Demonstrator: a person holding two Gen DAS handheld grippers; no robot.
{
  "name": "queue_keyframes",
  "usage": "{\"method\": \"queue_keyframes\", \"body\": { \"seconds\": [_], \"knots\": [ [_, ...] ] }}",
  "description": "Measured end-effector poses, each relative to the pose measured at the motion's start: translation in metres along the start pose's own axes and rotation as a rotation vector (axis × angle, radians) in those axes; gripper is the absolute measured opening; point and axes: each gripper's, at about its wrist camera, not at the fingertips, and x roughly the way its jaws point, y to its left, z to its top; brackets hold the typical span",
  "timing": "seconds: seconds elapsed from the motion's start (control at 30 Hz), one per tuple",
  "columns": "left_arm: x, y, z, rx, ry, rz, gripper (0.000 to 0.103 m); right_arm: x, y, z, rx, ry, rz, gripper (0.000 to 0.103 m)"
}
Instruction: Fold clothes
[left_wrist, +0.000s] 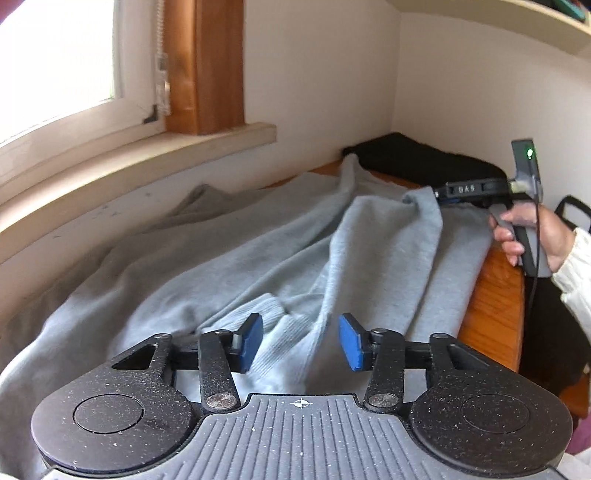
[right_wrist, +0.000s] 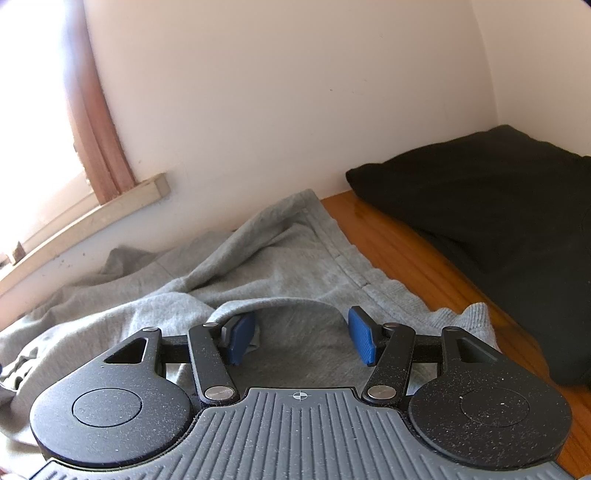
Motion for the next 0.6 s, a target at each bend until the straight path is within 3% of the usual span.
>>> {"method": "queue_keyframes", "body": {
  "seconds": [0.13,0.17,0.23,0.6],
  "knots": [
    [0.013,-0.002,-0.005,0.015,0.017,0.014,0.047,-0.001,0.0,0.0,0.004,-0.005,0.003,0.056],
    [0.011,0.002,-0.007,0.002,0.009,0.013,0.042,-0.001,-0.001,0.0,0.006,-0.007,0.004,0.056],
    [0.005,0.011,-0.013,-0.034,-0.012,0.004,0.012,-0.002,-0.001,-0.001,0.01,-0.013,0.012,0.056],
    [-0.103,0.071,-0.066,-0.262,-0.207,0.081,0.01,-0.022,-0.009,-0.004,0.056,-0.133,0.044,0.057]
  ]
}}
